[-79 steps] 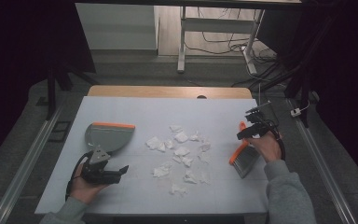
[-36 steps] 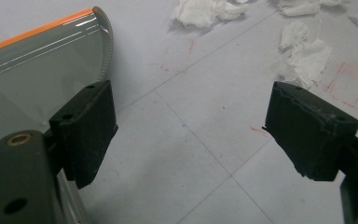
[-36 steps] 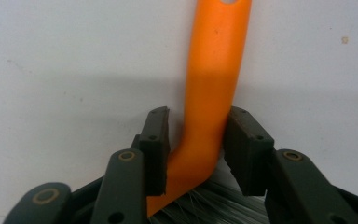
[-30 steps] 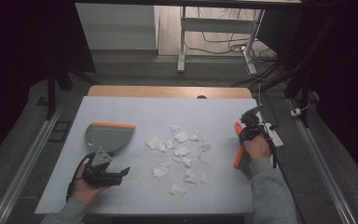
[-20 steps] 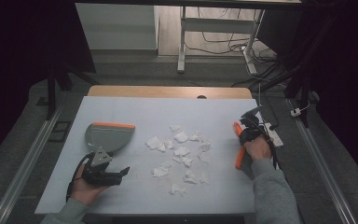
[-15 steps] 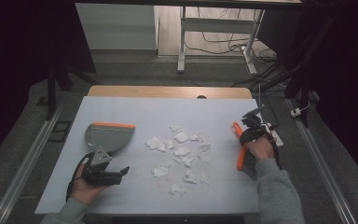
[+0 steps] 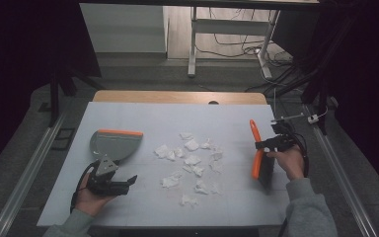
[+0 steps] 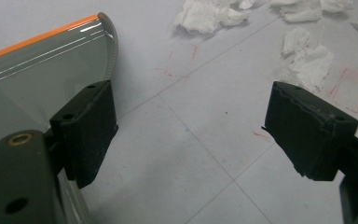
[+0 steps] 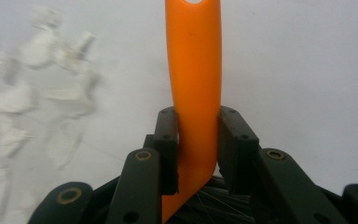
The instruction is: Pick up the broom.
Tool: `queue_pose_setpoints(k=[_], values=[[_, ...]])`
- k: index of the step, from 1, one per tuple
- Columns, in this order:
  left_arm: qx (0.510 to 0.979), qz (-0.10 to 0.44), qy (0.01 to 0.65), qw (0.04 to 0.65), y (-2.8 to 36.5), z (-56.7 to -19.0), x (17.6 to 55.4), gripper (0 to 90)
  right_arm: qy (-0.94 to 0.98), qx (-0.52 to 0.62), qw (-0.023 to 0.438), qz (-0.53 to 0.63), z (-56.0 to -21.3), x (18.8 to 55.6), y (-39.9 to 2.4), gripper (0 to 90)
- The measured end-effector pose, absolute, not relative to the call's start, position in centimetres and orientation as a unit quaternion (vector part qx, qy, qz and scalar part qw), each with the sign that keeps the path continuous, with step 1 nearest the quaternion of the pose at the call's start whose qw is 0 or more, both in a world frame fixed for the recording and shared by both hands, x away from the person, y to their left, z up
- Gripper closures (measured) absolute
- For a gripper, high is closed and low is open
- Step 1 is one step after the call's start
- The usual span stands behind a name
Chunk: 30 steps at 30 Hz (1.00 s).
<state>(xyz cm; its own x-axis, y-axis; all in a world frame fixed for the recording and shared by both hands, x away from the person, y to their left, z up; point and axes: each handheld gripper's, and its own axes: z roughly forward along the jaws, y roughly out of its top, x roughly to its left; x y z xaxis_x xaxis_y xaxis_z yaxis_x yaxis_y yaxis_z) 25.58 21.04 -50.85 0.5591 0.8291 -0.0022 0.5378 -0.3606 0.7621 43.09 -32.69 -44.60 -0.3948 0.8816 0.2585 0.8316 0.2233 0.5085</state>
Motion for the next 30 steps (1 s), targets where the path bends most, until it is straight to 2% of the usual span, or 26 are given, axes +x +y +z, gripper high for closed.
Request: queue_pose_setpoints(k=[15,23,30], values=[[0.801,0.193,0.424,0.376,20.5,-50.6,26.0,17.5,0.754,0.518,0.016,0.403,-42.7,41.1,-32.9,71.3],[0.798,0.191,0.421,0.387,19.9,-50.1,26.2,17.5,0.739,0.492,0.009,0.459,-42.0,40.4,-31.4,71.3],[0.802,0.184,0.399,0.403,17.9,-49.1,26.4,17.7,0.726,0.476,0.010,0.497,-41.5,39.7,-28.9,71.2]])
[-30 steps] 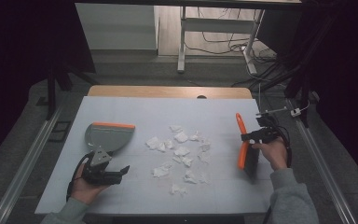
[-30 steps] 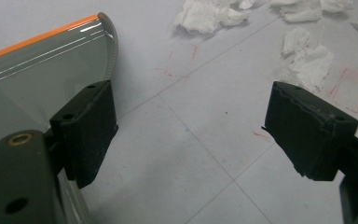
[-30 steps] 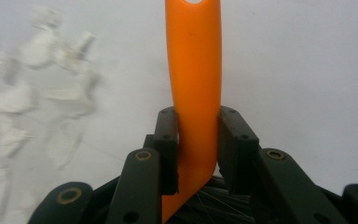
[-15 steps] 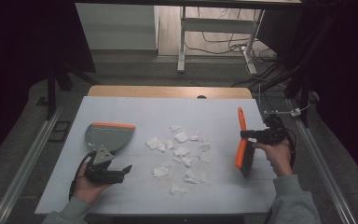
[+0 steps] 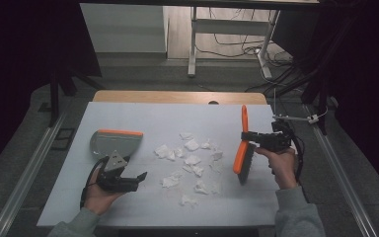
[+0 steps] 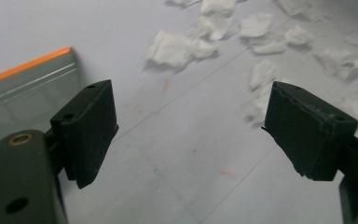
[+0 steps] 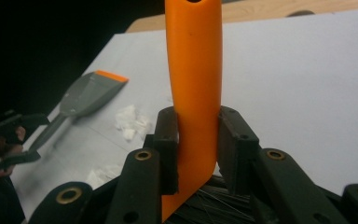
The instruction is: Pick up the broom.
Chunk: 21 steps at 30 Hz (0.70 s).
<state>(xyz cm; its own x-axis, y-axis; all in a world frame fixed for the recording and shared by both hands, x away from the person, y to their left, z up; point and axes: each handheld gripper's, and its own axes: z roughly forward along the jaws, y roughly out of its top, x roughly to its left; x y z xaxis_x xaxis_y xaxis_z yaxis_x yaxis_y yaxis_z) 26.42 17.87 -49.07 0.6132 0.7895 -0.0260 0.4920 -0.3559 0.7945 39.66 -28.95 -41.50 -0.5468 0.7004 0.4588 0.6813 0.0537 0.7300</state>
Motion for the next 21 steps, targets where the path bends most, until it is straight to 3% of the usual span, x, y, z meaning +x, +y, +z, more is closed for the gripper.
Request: queue_pose_setpoints(k=[21], values=[[0.831,0.131,0.307,0.445,7.1,-47.3,28.4,20.2,0.706,0.461,0.037,0.537,-43.3,38.1,-21.1,71.1]])
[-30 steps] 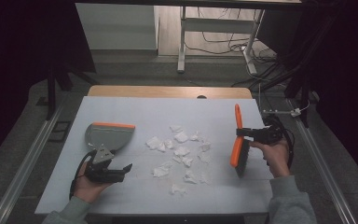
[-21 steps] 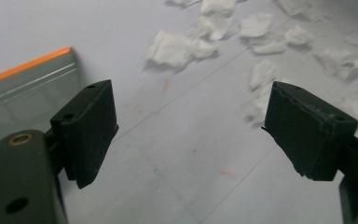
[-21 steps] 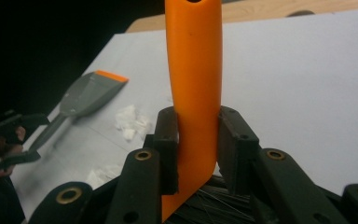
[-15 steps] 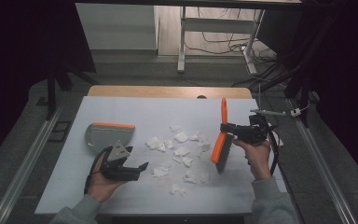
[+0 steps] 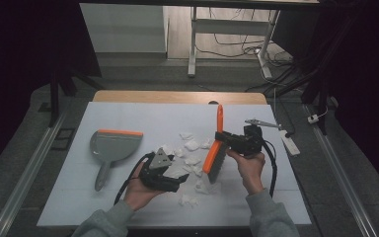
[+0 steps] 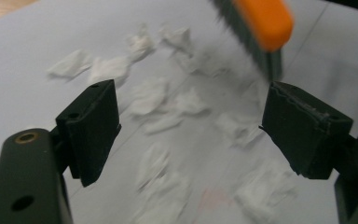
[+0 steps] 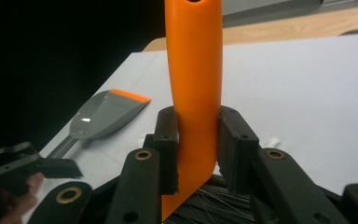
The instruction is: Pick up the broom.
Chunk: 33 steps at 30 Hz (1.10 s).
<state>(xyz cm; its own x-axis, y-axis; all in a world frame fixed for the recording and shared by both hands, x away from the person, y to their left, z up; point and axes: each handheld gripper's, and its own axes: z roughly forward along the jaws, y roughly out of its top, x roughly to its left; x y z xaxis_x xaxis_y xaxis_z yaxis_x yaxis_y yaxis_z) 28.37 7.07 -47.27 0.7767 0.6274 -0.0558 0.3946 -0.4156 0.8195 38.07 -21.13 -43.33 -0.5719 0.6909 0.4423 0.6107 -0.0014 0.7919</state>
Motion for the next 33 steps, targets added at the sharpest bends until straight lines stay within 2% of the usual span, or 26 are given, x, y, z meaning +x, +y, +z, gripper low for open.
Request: queue_pose_setpoints(k=[6,16,21,24,25,28,29,30,31,33], values=[[0.831,0.123,0.303,0.450,4.7,-47.8,29.1,21.3,0.696,0.466,0.042,0.545,-44.0,37.6,-19.8,71.1],[0.822,0.120,0.316,0.458,2.9,-49.1,29.9,26.7,0.679,0.469,0.040,0.564,-44.6,37.1,-18.7,71.1],[0.816,0.129,0.322,0.462,2.6,-49.4,30.1,34.6,0.667,0.472,0.029,0.576,-44.9,36.9,-18.3,71.1],[0.813,0.131,0.330,0.461,2.7,-49.6,30.3,35.7,0.663,0.472,0.035,0.580,-44.8,36.7,-18.3,71.0],[0.811,0.130,0.332,0.464,2.9,-49.6,30.3,41.3,0.659,0.471,0.037,0.585,-44.7,36.5,-18.2,71.0],[0.805,0.126,0.333,0.475,3.3,-49.5,30.5,50.8,0.654,0.470,0.043,0.590,-44.7,36.2,-18.0,71.0],[0.805,0.124,0.330,0.476,3.4,-49.5,30.5,50.8,0.654,0.470,0.043,0.590,-44.7,36.2,-18.0,71.0],[0.803,0.121,0.329,0.482,3.6,-49.5,30.6,60.8,0.651,0.472,0.036,0.594,-44.7,36.2,-18.0,71.0],[0.803,0.121,0.329,0.482,3.6,-49.5,30.6,66.1,0.650,0.472,0.034,0.594,-44.8,36.2,-18.0,71.0],[0.802,0.120,0.330,0.483,3.8,-49.4,30.7,69.7,0.650,0.473,0.029,0.594,-44.8,36.1,-17.9,71.0]])
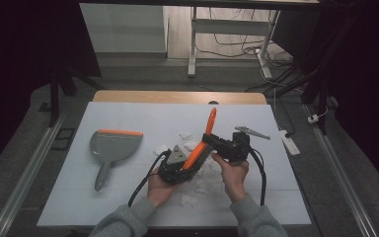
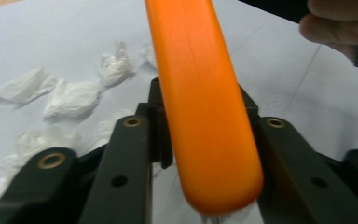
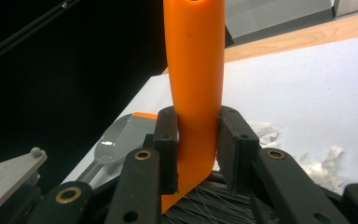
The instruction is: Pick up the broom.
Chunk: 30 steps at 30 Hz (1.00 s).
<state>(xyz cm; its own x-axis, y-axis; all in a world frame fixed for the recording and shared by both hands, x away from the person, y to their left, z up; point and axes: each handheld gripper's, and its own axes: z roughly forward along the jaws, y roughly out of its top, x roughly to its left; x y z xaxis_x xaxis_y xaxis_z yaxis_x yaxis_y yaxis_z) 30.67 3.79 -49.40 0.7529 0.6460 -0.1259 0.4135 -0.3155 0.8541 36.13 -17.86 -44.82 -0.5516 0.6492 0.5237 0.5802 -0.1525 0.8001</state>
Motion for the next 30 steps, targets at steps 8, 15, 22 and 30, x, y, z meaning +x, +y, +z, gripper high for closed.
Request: queue_pose_setpoints(k=[8,15,22,30], values=[[0.800,0.109,0.341,0.482,5.2,-49.0,31.3,76.7,0.649,0.467,0.025,0.600,-44.4,35.7,-17.8,70.8],[0.818,0.123,0.314,0.467,6.6,-47.8,31.2,77.6,0.665,0.442,0.025,0.602,-43.8,35.5,-17.5,67.4],[0.831,0.136,0.298,0.449,9.2,-46.7,31.0,77.8,0.699,0.394,0.031,0.596,-42.8,35.5,-18.7,50.3],[0.855,0.132,0.270,0.422,10.8,-46.1,30.7,77.8,0.776,0.319,0.061,0.541,-42.1,34.4,-21.3,37.4]])
